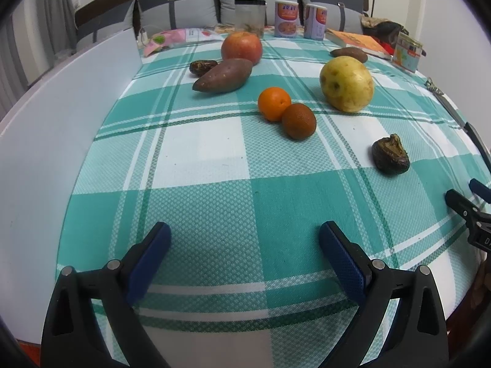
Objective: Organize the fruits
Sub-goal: 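Move both tools back over the table toward the remaining fruits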
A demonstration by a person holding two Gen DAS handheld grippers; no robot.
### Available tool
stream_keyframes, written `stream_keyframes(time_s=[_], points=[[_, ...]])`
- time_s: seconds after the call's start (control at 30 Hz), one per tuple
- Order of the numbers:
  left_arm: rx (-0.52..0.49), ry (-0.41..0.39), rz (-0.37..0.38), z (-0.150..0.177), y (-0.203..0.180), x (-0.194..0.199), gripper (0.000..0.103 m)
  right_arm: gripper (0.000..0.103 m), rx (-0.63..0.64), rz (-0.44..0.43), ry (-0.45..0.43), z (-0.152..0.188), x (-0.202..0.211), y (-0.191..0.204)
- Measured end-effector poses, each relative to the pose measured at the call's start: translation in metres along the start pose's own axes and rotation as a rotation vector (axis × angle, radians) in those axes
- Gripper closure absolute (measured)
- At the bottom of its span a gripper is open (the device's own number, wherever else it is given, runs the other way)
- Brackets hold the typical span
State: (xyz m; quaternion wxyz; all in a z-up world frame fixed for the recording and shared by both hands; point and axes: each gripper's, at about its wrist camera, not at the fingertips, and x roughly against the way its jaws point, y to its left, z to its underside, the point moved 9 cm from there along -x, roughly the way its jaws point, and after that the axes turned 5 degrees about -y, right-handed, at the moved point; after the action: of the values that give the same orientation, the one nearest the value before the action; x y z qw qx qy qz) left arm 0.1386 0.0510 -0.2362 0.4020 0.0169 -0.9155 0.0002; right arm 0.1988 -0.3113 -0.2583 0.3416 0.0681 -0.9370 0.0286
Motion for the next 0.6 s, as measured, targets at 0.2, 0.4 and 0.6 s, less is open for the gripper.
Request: stream_keyframes(time_s=[0.2, 0.4, 0.6], points=[[-0.001, -0.001, -0.001, 0.0004, -0.0004, 0.0004, 0.005, 0.000, -0.001, 0.000, 0.000, 0.0001, 0.0000, -0.0001], [-0.003, 0.000, -0.001, 0.0005, 0.0000, 0.0002, 0.004, 0.000, -0.003, 0.002, 0.002, 0.0012, 0.0002, -0.0006], [-0.003, 0.005, -0.001, 0.0012, 0.0000, 0.0004, 0.004, 0.000, -0.007, 0.004, 0.006, 0.0014, 0.0002, -0.0016]])
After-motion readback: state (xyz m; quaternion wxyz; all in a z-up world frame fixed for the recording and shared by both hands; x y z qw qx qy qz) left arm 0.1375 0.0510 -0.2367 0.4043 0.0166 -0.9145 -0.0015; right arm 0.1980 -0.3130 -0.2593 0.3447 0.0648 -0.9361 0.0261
